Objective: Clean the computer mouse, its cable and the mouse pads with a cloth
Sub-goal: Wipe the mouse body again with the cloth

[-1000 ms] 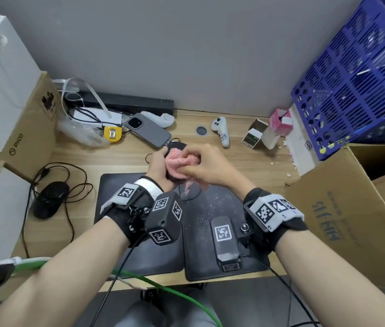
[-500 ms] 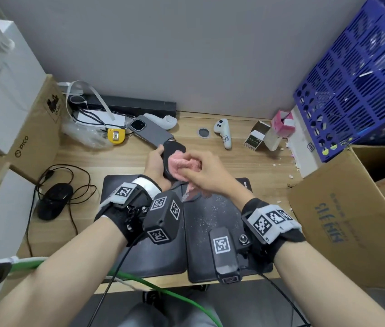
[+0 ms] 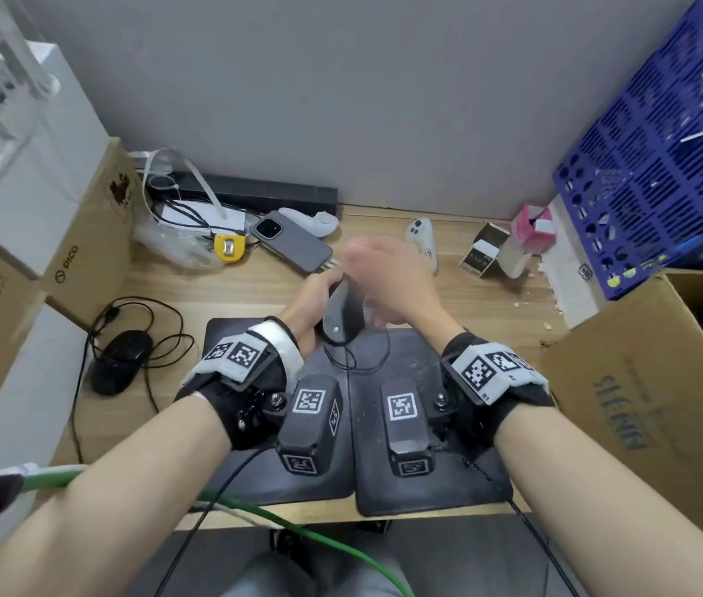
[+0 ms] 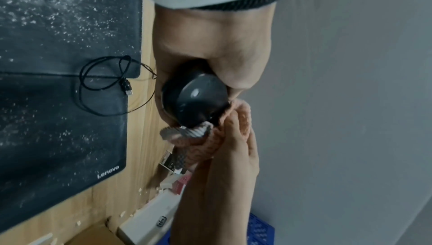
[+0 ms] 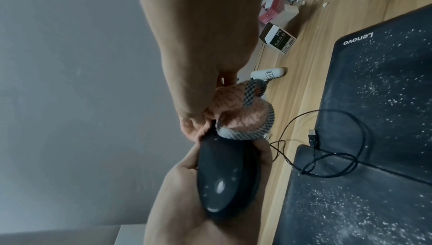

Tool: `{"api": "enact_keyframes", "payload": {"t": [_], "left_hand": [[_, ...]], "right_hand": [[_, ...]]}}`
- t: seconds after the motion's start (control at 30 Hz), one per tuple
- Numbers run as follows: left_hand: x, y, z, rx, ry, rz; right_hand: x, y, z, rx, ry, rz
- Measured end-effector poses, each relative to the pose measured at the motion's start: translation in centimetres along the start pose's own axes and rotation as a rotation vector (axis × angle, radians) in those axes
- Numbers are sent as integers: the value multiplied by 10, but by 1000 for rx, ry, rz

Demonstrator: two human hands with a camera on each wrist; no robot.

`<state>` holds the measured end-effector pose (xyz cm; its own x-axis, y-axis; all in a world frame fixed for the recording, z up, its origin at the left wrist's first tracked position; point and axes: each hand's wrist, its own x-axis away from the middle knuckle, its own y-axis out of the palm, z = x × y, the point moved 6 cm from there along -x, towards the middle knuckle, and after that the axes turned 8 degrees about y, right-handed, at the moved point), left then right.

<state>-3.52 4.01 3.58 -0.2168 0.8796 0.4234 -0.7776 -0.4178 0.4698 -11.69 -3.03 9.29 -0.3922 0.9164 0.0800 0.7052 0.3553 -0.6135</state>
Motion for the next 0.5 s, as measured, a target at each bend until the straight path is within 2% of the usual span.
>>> {"api": "enact_keyframes", "payload": {"t": [0.13, 0.33, 0.4, 0.5], "left_hand": [[0, -4, 1, 208, -28, 10], [4, -11, 7, 201, -140, 36], [3, -10, 4, 190, -146, 59], [3, -10, 1, 179, -94, 89]], "right_hand": [[14, 20, -16, 11, -65, -300], [38, 20, -21, -36, -101, -594], [42, 12, -19, -16, -94, -637], [40, 2, -10, 8, -61, -626]]}}
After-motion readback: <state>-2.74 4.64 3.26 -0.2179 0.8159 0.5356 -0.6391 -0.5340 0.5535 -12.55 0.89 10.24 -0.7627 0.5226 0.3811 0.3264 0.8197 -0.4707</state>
